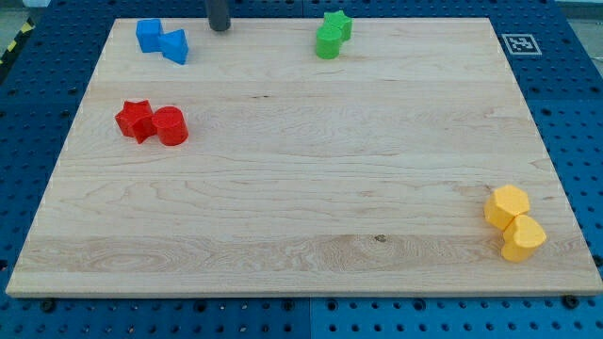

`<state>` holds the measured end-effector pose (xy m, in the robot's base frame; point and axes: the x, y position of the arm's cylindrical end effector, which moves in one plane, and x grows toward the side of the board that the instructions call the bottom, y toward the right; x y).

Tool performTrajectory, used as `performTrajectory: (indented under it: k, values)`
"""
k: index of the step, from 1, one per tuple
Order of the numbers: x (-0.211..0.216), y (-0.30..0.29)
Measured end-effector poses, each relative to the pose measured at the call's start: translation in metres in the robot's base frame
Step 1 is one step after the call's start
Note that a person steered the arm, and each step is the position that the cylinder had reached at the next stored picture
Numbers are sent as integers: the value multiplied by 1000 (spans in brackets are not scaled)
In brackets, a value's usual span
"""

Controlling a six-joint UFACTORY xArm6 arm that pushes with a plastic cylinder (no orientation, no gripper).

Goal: Slide the blue triangle closer to red circle

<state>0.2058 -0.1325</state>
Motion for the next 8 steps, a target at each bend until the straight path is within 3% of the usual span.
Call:
performTrajectory:
  k: [5, 8]
  values:
    - [7, -80]
    - [31, -46]
